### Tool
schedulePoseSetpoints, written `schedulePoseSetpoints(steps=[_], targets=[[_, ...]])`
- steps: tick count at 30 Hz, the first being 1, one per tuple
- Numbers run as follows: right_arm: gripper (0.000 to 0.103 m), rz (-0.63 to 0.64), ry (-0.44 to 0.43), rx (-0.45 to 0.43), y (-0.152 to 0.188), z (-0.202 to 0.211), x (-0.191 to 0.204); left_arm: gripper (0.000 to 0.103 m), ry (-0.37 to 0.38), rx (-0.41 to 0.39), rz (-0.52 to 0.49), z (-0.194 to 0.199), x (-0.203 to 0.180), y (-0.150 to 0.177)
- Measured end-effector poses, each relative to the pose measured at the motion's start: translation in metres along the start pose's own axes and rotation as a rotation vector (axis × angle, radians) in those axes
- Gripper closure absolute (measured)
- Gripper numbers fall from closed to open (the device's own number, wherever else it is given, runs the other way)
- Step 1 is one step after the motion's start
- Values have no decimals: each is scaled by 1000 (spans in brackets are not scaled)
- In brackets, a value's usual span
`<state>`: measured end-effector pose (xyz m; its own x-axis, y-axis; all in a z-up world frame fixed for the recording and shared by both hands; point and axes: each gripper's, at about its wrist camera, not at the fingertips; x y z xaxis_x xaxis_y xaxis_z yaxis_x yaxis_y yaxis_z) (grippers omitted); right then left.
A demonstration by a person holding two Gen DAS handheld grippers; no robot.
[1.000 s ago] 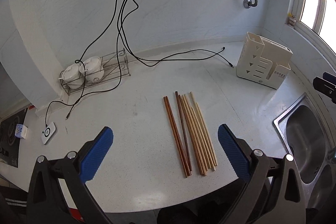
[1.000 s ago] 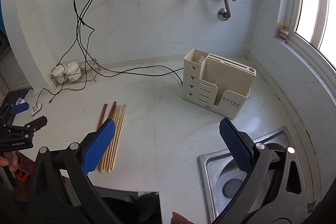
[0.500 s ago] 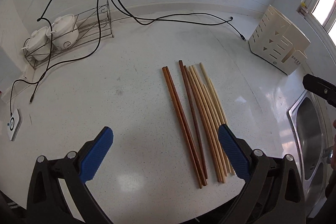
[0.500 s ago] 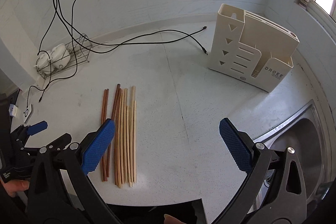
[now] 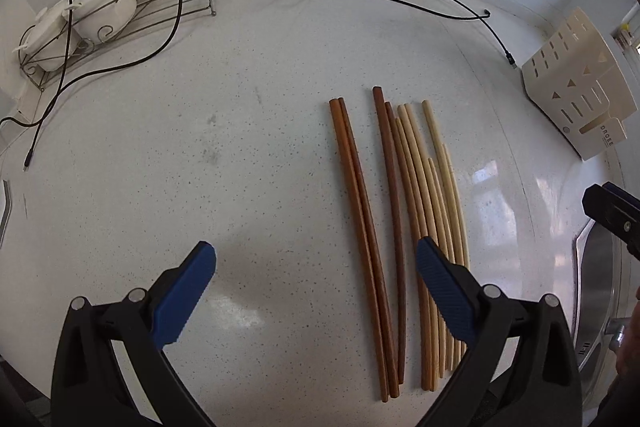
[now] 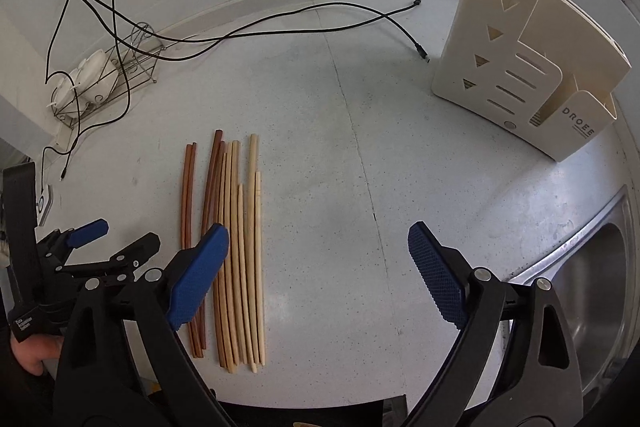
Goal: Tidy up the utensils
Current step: 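Lower both open tools toward the row of chopsticks on the counter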
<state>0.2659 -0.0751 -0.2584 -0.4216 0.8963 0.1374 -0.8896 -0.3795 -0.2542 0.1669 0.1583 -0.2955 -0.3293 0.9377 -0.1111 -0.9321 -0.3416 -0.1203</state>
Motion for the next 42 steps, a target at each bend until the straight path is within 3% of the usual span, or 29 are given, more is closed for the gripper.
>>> schedulePoseSetpoints(steps=[8,19,30,40,42], targets=[[20,74,44,47,2,-20,1,7,-39,77,32,-24,7,-14],[19,130,70,12,2,-8,7,7,-94,126,25,-37,3,-25],[20,183,40,79,7,-30,24,8,-127,166,45,-55,6,-39],[30,223,109,142,10,-57,44,9,-104,168,57,-57,14,-37],[38,221,119,164,9,-63,46,9,-104,173,52,-57,15,-38]])
Point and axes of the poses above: each gripper's, at about its wrist camera, not at the fingertips, and z roughly against the way its jaws point, x to its left, y to its underside, and after that the axes turned 9 degrees about x, right-handed
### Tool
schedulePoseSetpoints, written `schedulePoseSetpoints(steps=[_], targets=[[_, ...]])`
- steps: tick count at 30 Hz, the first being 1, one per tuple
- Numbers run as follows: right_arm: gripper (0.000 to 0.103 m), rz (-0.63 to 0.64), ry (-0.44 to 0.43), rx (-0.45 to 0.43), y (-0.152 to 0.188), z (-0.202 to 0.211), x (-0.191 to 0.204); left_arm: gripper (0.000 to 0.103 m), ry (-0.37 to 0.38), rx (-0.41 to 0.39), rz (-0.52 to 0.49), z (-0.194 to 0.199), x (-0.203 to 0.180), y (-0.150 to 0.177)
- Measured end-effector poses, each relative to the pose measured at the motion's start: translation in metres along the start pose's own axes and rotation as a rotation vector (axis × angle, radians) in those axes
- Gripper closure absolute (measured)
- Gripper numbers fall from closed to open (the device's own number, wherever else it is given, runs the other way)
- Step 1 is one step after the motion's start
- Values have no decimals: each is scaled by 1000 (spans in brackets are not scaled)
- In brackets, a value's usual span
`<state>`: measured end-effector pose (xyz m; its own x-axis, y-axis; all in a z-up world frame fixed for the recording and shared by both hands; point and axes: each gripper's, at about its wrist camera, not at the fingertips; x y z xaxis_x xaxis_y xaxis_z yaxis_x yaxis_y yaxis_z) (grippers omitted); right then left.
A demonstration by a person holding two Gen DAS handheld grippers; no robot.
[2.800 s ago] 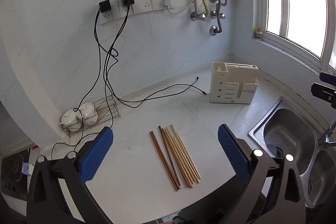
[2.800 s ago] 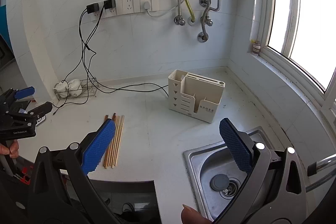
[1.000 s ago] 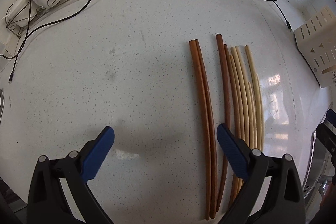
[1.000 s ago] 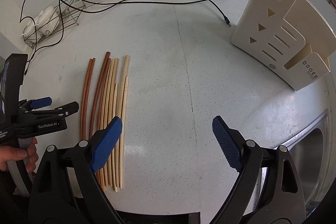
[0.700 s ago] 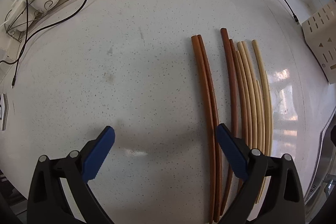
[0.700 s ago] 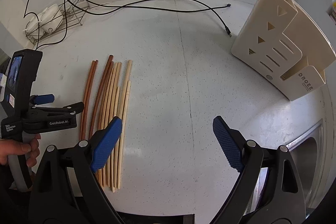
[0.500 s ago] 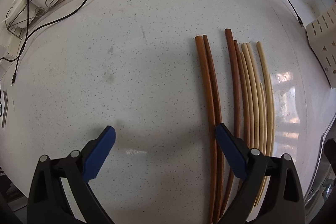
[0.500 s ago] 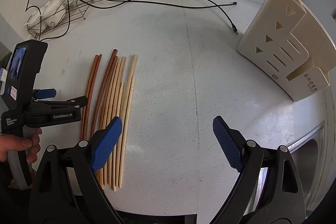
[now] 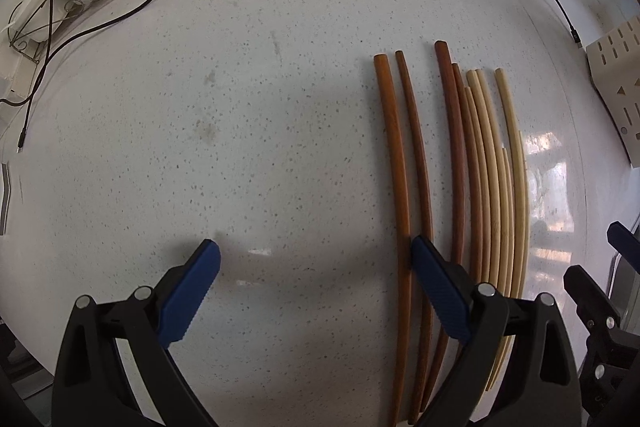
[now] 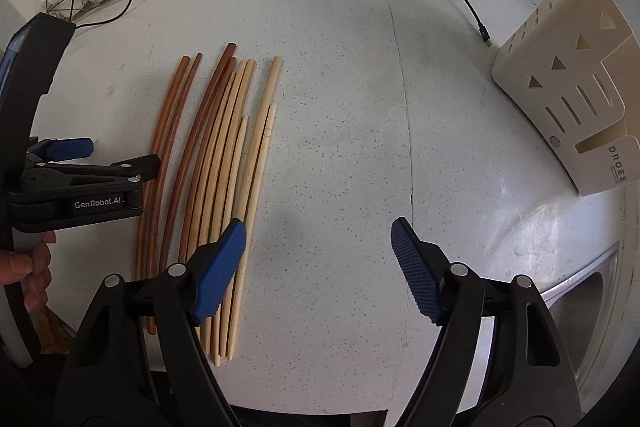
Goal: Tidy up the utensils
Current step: 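Lower both open tools toward the row of chopsticks on the counter, then close the right tool on a pale chopstick while the left tool closes on a dark chopstick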
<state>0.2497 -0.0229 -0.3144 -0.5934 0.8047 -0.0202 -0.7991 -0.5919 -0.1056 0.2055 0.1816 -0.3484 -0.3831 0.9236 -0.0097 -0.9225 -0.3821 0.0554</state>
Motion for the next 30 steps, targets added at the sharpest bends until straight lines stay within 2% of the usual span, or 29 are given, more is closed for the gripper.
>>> schedulePoseSetpoints(steps=[9,26,27,30], targets=[[42,-4,-7,83,-6,-19,7,9,-1,3,2,4,10,6],[43,-58,-3,186,-26,-40,10,8,-3,-7,-2,4,19,12],[48,-58,1,195,-28,-42,12,8,-2,-6,-1,4,19,12],[54,-71,-24,207,-31,-44,14,8,-2,-1,-2,4,18,10]])
Point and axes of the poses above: each gripper's, at about its wrist camera, not at the fingertips, and z roughly against the way its jaws point, x to its left, y to its underside, and after that the axes turned 9 degrees about x, right-handed
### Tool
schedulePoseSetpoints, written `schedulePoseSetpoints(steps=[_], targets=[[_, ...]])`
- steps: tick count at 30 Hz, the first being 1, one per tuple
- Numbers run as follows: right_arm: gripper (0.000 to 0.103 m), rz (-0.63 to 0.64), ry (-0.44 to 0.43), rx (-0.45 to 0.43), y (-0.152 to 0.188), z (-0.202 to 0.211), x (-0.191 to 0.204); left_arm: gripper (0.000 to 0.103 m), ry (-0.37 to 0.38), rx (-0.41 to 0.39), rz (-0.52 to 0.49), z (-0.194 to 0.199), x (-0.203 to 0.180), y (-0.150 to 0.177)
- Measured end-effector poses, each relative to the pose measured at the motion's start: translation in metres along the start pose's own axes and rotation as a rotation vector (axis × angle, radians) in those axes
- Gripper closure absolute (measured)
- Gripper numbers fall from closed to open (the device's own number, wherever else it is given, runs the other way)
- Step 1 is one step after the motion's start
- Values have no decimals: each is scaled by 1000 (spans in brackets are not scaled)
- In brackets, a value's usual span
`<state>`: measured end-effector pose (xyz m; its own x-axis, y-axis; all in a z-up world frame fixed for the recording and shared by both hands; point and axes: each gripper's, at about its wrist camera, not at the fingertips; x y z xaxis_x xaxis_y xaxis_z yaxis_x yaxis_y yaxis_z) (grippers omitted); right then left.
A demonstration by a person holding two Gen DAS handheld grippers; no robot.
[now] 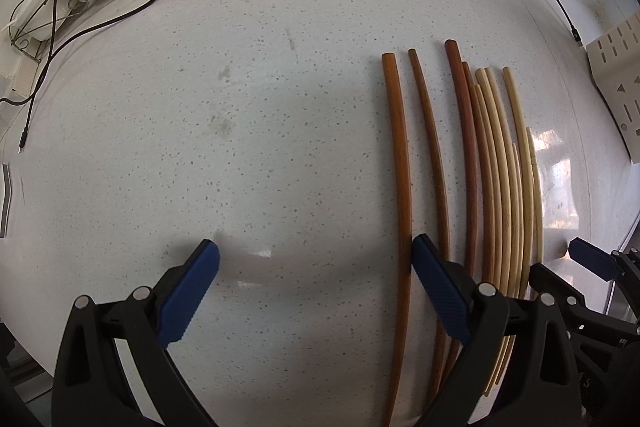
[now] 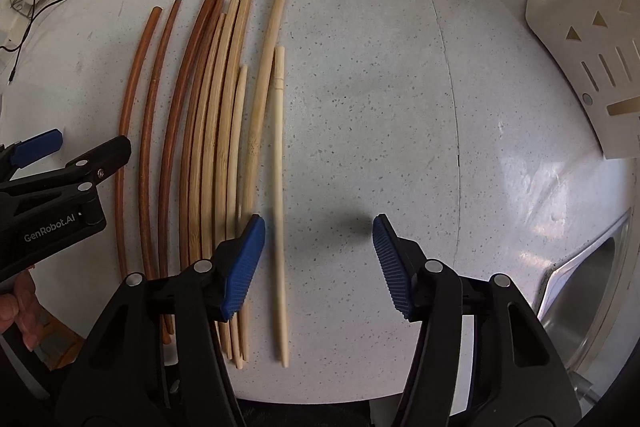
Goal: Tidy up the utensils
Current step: 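Close the right tool on a pale chopstick while the left tool closes on a dark chopstick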
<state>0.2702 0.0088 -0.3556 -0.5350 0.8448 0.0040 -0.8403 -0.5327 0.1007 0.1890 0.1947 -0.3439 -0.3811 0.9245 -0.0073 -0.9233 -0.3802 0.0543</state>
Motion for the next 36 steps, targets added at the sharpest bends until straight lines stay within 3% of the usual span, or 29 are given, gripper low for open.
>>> schedulePoseSetpoints(steps=[8,17,22,29,36], targets=[[65,-13,-5,14,-12,-1,-7,9,-5,38,-24,2,-4,-7],[82,26,8,36,-11,2,-2,27,-10,73,-56,10,-22,-14],[93,22,5,44,-8,2,-6,44,-12,94,-70,15,-35,-13],[96,27,-8,48,-11,3,-14,62,-12,144,-84,17,-46,-13],[96,31,-31,43,-9,1,-24,94,-7,190,-94,12,-44,-10]])
Point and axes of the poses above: each gripper's, at about its wrist camera, not at the fingertips, and z roughly against the way its jaws point, x to its left, y to its underside, and after that the axes turned 9 degrees about x, right-handed
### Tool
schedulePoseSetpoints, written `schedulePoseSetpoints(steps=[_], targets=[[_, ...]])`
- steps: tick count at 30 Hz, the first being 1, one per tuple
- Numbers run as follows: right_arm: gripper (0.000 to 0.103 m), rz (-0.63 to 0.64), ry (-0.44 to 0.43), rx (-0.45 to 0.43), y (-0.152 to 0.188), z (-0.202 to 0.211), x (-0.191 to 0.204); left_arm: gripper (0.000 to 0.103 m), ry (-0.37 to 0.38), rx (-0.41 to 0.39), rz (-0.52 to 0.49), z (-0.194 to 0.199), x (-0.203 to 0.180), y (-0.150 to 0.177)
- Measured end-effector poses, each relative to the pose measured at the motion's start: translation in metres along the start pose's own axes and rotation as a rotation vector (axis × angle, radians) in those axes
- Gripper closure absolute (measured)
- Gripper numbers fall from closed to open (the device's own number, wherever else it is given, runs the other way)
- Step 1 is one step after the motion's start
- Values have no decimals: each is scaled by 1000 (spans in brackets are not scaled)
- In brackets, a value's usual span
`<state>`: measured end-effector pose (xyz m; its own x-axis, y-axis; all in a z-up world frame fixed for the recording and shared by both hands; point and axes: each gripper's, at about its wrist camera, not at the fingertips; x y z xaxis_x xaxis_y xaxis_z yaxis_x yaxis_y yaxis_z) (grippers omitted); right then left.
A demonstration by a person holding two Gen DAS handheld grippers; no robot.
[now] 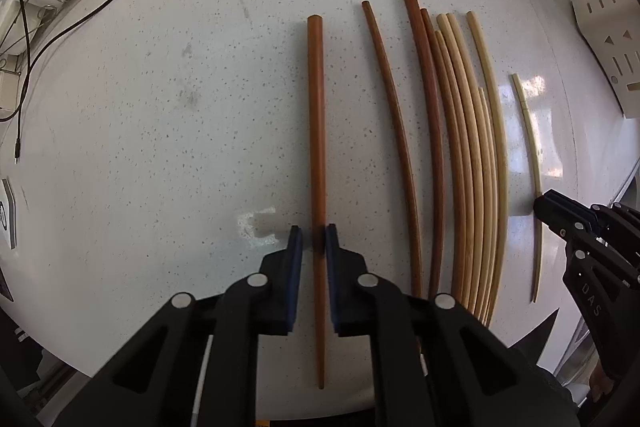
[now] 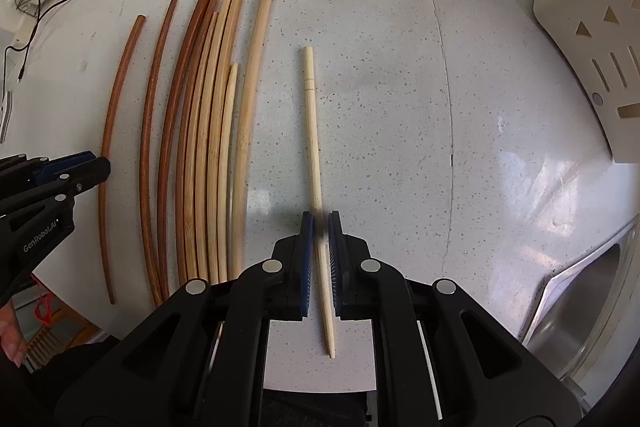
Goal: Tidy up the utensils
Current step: 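Close the right tool on a pale chopstick while the left tool closes on a dark chopstick, then lift both held chopsticks up off the counter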
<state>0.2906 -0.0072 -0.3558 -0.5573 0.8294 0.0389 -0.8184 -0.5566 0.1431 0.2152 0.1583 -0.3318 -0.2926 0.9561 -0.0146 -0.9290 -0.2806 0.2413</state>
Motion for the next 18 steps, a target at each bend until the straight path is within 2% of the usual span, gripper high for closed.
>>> schedulePoseSetpoints(steps=[2,4,11,18], targets=[[96,5,2,0,-1,2,5,98,-11,10,-10,-2,-1,0],[96,11,4,1,-2,2,5,98,11,25,-20,-5,-3,2],[97,31,28,3,1,2,19,98,-14,19,-37,-9,-18,6],[99,31,7,10,-1,3,15,98,-26,8,-48,-8,-20,7]])
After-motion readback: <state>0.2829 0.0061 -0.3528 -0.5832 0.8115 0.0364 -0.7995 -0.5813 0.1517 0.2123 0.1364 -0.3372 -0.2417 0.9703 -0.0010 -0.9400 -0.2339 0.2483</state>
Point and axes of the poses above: each gripper's, at about its wrist camera, not at the fingertips, and z roughly against the way its jaws point, x to its left, y to its underside, and after that the axes turned 9 degrees about x, right-handed
